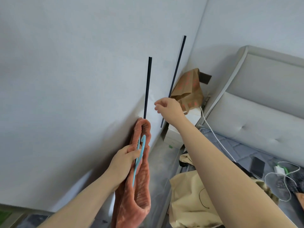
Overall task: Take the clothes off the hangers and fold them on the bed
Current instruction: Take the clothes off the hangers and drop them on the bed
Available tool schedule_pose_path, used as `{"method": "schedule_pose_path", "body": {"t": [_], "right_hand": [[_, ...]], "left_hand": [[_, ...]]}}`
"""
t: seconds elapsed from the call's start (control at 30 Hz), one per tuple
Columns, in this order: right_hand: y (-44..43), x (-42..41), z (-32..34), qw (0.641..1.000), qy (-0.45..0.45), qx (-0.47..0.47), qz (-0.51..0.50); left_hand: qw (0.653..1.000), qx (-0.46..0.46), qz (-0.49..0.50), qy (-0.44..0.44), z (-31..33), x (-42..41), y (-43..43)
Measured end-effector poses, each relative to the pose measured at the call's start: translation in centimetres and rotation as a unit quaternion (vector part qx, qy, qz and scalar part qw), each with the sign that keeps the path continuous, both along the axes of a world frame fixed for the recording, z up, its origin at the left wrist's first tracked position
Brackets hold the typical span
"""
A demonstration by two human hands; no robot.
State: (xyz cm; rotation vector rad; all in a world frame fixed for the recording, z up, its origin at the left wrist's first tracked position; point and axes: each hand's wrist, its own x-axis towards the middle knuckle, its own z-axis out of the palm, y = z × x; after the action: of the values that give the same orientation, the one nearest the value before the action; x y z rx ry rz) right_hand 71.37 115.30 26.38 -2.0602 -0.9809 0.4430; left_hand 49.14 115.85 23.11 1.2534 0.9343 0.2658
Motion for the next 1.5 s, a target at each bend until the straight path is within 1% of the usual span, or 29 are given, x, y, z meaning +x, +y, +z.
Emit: {"method": "schedule_pose_path", "body": {"t": [0.2,0.4,0.5,0.67,0.87,1.07,1.2,1.37,1.5], "right_hand": [[3.6,1.1,0.4,0.998,0.027,0.052,-0.008],[4.7,1.1,0.7,0.994,0.06,0.084,0.032],[4.9,1.1,0.5,0.992,0.078,0.087,0.04],[4.6,1.5,0.2,0.995,0.047,0.073,0.056],[3.1,2.1,-0.1,0.996,0.028,0.077,0.041],[0.4,3.1,-0.1,0.997,-0.009,0.071,0.021],[-1.8,4.0,-0.2,0.997,-0.004,0.076,-0.002],[-3.9,5.3,-0.4,0.996,-0.004,0.083,-0.026],[-4.6,6.0,-1.1,0.992,-0.038,0.104,-0.061]], "left_hand": [[1.0,0.011,0.007,0.012,0.7,1.0,0.7],[0.999,-0.031,0.001,-0.017,0.9,1.4,0.9],[0.999,-0.031,0.003,-0.013,0.8,1.5,0.8],[1.0,0.016,0.001,0.021,0.4,1.4,1.4],[0.998,0.048,-0.011,0.04,0.6,1.4,2.0],[0.998,0.044,-0.015,0.037,1.3,2.8,2.4],[0.998,0.047,-0.013,0.034,1.7,4.2,2.8],[0.999,0.03,-0.006,0.014,2.7,6.4,2.9],[1.0,0.014,-0.006,0.009,3.5,8.6,3.0]]}}
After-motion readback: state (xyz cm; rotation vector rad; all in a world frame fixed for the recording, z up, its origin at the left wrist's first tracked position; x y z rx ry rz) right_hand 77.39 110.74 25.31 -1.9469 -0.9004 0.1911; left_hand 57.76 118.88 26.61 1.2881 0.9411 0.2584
